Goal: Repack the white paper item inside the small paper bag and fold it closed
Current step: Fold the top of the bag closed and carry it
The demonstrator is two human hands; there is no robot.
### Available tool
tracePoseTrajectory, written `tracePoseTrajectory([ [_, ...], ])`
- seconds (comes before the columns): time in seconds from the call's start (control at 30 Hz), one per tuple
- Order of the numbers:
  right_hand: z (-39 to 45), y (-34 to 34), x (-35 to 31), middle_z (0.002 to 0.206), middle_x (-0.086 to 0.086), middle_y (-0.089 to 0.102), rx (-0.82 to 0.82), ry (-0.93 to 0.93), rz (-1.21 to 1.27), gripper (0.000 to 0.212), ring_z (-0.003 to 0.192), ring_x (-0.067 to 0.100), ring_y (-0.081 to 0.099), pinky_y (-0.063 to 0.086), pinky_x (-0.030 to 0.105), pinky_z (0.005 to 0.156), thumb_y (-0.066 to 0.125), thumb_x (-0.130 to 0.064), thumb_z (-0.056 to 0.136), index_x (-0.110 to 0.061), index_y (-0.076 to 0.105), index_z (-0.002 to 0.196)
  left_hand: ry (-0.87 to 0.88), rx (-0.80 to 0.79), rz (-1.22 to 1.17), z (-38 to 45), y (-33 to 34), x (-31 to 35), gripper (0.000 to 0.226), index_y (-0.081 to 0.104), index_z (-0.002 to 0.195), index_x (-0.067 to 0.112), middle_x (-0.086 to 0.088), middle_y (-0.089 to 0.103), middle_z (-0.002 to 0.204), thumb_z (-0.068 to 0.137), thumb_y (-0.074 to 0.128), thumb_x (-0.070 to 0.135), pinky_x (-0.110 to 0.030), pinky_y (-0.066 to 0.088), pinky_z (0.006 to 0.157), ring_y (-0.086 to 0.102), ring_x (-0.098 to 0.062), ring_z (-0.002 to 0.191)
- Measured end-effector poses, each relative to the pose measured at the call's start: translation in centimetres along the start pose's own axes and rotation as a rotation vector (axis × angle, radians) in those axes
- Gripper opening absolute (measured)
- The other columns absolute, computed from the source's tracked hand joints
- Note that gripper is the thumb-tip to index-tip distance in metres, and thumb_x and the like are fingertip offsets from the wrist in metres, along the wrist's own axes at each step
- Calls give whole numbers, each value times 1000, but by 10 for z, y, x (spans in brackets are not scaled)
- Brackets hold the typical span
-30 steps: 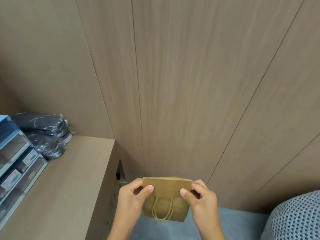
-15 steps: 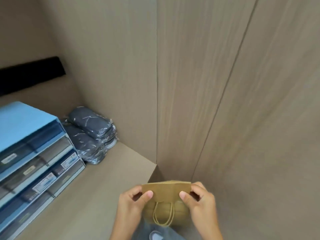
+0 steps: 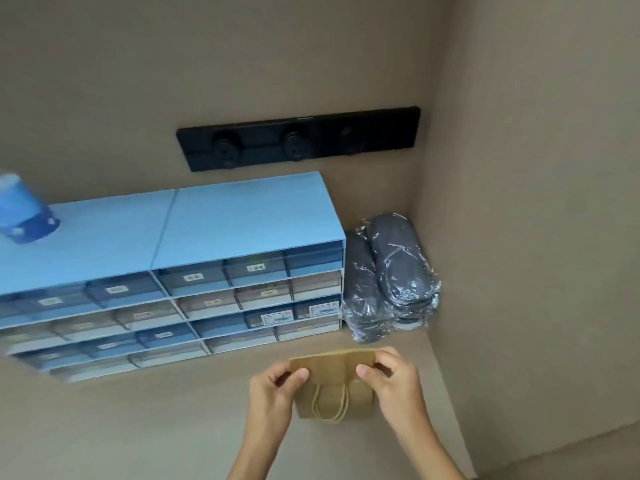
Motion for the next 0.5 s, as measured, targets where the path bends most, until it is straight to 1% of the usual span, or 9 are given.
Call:
tracePoseTrajectory([
  [0.07,18,29,4,83,11,65,-91,-3,-24,13,77,22,65,49,23,72,75,7,77,-5,74,72,-38,101,-11,7,-20,-10,32,82,74,19,5,79,68,85,67,-8,-9,51,59,66,1,61],
  [0.13,31,51,6,79,6,63,-140,-11,-49,23,71,10,60,44,10,65,76,6,77,-14,71,66,-72,155,2,15,-36,-21,25,81,75,13,5,77,68,85,68,-7,-17,51,63,64,-3,62],
  [0.17,36,60,11,79,7,63,-157,-9,-53,24,70,10,59,43,9,64,76,6,77,-14,71,66,-92,170,10,19,-41,-26,21,80,76,9,2,77,69,85,68,-6,-23,51,66,64,-7,64],
  [0.2,40,66,16,79,9,64,-170,-2,-54,20,71,13,59,44,11,64,76,7,77,-11,72,68,-110,176,13,22,-43,-32,17,79,78,5,0,76,71,85,68,-6,-29,49,69,63,-11,67],
  [0.23,44,71,22,81,12,65,-179,3,-60,16,73,18,60,45,15,66,76,8,77,-6,73,70,-128,177,13,23,-44,-37,16,78,80,4,0,76,72,86,67,-7,-30,49,70,64,-13,69],
  [0.27,46,72,29,82,14,66,-181,11,-71,12,75,24,62,46,21,69,75,9,77,-2,73,73,-145,172,17,24,-41,-43,18,79,80,4,2,77,71,86,67,-9,-28,49,69,64,-11,68],
  [0.33,48,73,43,83,16,67,-166,32,-77,11,80,32,64,48,31,72,73,11,78,0,74,77,-153,164,40,23,-38,-52,25,78,76,9,8,75,64,85,66,-11,-16,49,63,63,-2,62],
  [0.37,48,72,47,84,15,68,-153,39,-67,13,81,32,65,49,32,72,72,12,78,-1,75,77,-143,160,54,23,-37,-54,26,78,74,10,10,74,62,85,66,-11,-13,48,59,61,1,59],
  [0.5,47,71,51,86,6,70,-143,61,-42,24,79,17,67,50,14,69,72,10,78,-13,77,78,-108,132,92,30,-40,-58,22,74,69,5,10,64,59,86,68,-8,-17,41,55,52,-4,58],
])
Point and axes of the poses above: each hand's wrist, its own z-axis towards the middle knuckle, its own y-axis out of the palm, x = y × z, the point moved 6 cm from there along z, towards the middle knuckle
